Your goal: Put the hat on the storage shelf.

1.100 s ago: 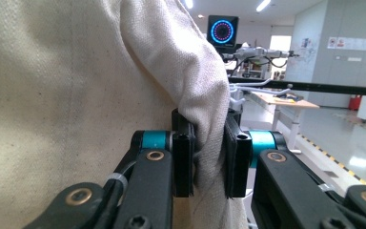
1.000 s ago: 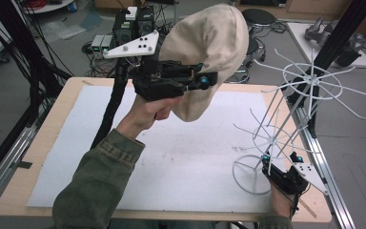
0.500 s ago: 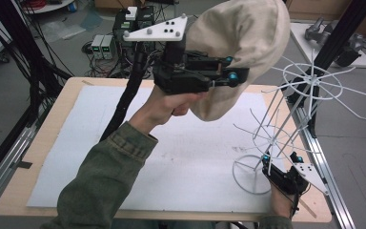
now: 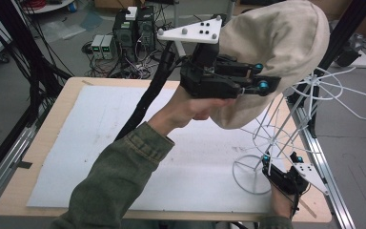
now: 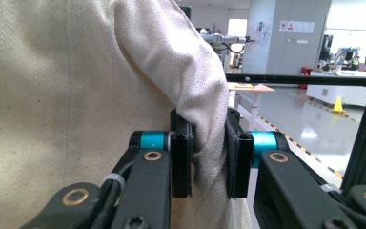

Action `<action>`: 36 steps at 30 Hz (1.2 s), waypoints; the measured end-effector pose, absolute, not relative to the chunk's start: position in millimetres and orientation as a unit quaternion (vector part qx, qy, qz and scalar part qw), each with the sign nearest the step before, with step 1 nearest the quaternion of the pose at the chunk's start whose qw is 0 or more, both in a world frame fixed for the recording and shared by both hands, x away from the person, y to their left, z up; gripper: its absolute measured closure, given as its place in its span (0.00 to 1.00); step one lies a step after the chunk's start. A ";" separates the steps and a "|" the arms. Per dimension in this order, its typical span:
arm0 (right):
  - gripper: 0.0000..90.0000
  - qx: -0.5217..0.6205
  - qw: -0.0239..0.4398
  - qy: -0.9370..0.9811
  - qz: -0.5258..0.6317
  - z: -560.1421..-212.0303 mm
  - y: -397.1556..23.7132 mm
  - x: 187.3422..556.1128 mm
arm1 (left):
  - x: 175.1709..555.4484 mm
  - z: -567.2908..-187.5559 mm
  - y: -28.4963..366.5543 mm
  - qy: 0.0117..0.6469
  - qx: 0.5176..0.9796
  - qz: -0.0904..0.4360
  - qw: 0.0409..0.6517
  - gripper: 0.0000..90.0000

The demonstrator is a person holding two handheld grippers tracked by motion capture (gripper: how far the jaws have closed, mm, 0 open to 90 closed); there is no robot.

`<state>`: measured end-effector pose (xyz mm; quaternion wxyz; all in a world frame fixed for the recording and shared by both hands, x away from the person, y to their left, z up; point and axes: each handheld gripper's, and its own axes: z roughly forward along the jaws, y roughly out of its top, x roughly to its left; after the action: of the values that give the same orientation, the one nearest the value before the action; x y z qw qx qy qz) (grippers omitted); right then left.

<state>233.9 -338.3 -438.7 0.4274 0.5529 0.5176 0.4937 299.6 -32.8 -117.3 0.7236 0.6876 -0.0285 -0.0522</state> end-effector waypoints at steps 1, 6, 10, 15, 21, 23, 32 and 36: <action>0.10 0.550 0.431 0.517 0.494 -438.9 -338.6 234.4 | 300.0 -117.9 -34.5 -0.028 0.689 -0.053 0.722 0.84; 0.10 0.551 0.427 0.518 0.496 -439.0 -338.8 234.7 | 301.9 -119.9 -39.4 -0.025 0.698 -0.058 0.714 0.84; 0.10 0.552 0.427 0.519 0.494 -439.3 -338.7 235.0 | 303.9 -120.7 -39.3 -0.020 0.703 -0.056 0.709 0.84; 0.10 0.551 0.428 0.518 0.494 -438.7 -339.0 234.9 | 307.7 -121.3 -39.6 -0.012 0.710 -0.061 0.702 0.83; 0.10 0.552 0.428 0.517 0.495 -438.9 -338.8 235.4 | 308.8 -122.2 -39.6 -0.010 0.719 -0.060 0.692 0.79; 0.10 0.553 0.427 0.517 0.495 -439.0 -338.5 235.1 | 308.3 -122.1 -39.2 -0.010 0.722 -0.058 0.690 0.77; 0.10 0.554 0.426 0.517 0.494 -439.1 -338.4 235.4 | 303.4 -119.7 -38.3 -0.030 0.736 -0.042 0.675 0.66; 0.10 0.554 0.426 0.518 0.494 -439.2 -338.3 235.3 | 299.4 -118.8 -36.9 -0.032 0.741 -0.015 0.671 0.58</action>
<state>235.3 -338.3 -439.2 0.4264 0.5536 0.5175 0.4938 299.4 -36.9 -118.8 0.6708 0.7408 -0.0318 -0.0154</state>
